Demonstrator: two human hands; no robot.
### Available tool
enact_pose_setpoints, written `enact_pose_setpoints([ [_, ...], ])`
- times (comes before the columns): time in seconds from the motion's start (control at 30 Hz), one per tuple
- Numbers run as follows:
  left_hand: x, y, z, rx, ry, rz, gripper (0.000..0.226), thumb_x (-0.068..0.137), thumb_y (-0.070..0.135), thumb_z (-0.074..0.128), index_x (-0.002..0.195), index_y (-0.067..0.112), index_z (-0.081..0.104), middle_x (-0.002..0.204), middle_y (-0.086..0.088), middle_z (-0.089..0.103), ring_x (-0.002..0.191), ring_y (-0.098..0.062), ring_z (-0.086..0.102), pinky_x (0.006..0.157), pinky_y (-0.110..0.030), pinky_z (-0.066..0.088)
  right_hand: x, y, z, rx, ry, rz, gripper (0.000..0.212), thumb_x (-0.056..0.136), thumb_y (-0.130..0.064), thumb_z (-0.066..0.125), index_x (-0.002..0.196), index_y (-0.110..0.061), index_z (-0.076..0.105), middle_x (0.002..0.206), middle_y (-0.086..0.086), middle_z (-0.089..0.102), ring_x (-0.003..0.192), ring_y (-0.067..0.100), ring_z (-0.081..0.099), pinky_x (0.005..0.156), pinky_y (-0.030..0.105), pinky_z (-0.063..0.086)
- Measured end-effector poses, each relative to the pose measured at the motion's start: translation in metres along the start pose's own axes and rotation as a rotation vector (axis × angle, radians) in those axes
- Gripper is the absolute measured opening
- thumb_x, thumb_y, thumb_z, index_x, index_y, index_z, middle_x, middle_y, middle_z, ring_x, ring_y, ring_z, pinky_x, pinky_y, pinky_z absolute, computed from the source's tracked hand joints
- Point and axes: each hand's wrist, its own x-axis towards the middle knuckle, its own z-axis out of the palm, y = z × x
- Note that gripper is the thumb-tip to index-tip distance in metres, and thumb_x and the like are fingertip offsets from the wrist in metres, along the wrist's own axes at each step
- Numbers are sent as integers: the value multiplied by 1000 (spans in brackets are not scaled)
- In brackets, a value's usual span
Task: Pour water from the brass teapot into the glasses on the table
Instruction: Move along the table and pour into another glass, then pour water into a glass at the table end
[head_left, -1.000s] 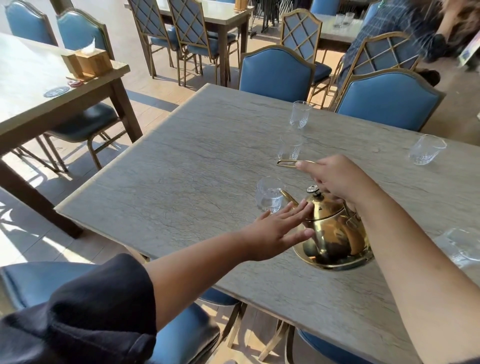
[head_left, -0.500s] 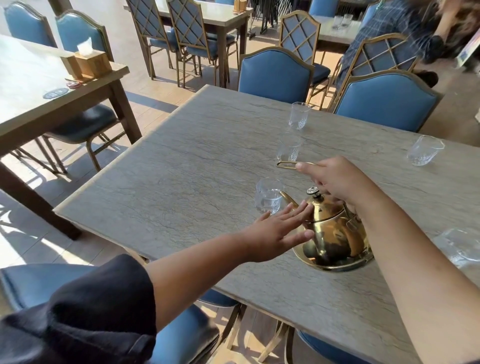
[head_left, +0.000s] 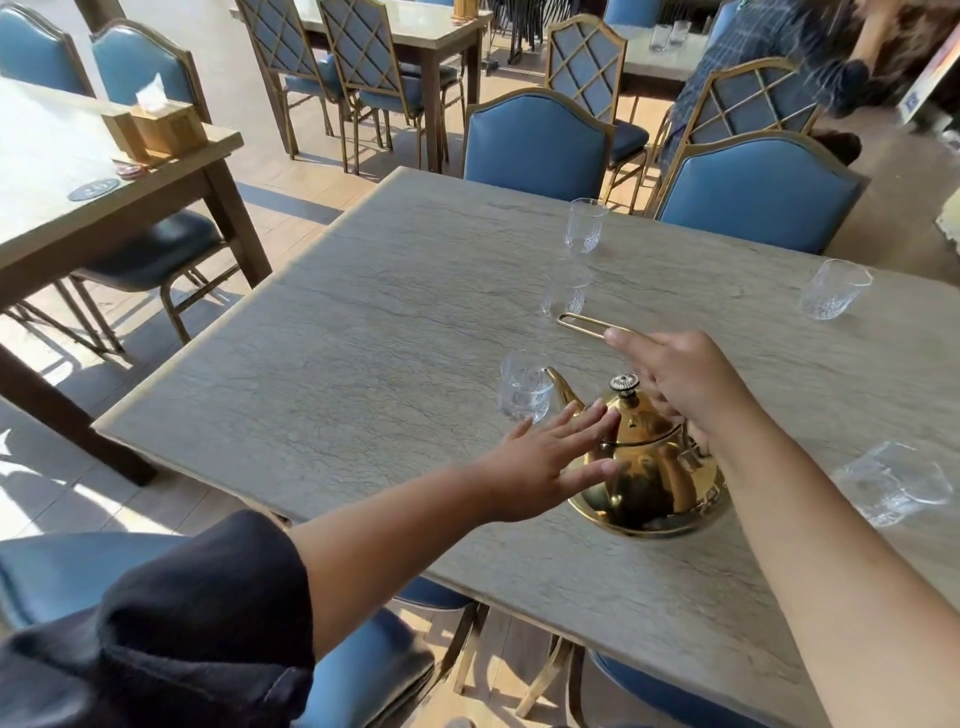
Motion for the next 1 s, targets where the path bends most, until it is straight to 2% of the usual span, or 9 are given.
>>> enact_pose_setpoints([
  [0.1, 0, 4, 1, 24, 9, 6, 62, 95, 52, 26, 148, 34, -1, 156, 13, -9, 137, -4, -16, 115, -47, -7, -6, 7, -4, 137, 55, 35, 51, 85, -35, 63, 44, -22, 37, 38, -6, 25, 30, 8, 16, 35, 16, 13],
  [0.27, -1, 22, 12, 92, 100, 37, 66, 94, 52, 33, 150, 27, 7, 156, 11, -12, 140, -5, -14, 115, -44, -7, -23, 24, -18, 336, 113, 24, 51, 84, -35, 63, 46, -21, 32, 34, -7, 25, 28, 9, 16, 35, 15, 10],
  [0.4, -3, 47, 23, 90, 171, 30, 63, 94, 52, 33, 148, 23, 16, 158, 10, -4, 141, -3, -8, 117, -42, -7, -45, 33, -32, 432, 84, -38, 51, 86, -32, 61, 45, -21, 34, 33, -9, 27, 26, 7, 17, 34, 15, 11],
  [0.6, -18, 93, 59, 82, 243, -3, 67, 93, 53, 34, 149, 27, 7, 158, 7, 0, 142, -4, -2, 116, -40, -8, -85, 43, -65, 468, 12, -91, 50, 87, -32, 61, 45, -21, 37, 35, -9, 30, 27, 7, 19, 32, 15, 14],
  [0.73, -25, 126, 84, 105, 279, -24, 72, 86, 62, 22, 149, 31, 5, 158, 10, -3, 140, -1, -7, 115, -38, -11, -113, 53, -89, 503, -24, -97, 49, 88, -31, 60, 47, -19, 34, 35, -9, 28, 27, 6, 18, 33, 16, 13],
  [0.87, -30, 155, 106, 151, 273, 1, 61, 93, 55, 26, 147, 37, 3, 155, 14, -8, 140, -1, -9, 113, -38, -13, -140, 64, -117, 494, -44, -80, 51, 88, -32, 60, 46, -19, 33, 33, -10, 26, 28, 7, 18, 33, 16, 14],
  [1.0, -32, 186, 122, 168, 244, 21, 58, 95, 52, 27, 147, 38, 7, 156, 12, -7, 142, -4, -10, 113, -41, -12, -165, 75, -146, 489, -48, -87, 51, 88, -33, 59, 47, -19, 32, 32, -10, 26, 28, 7, 17, 33, 16, 13],
])
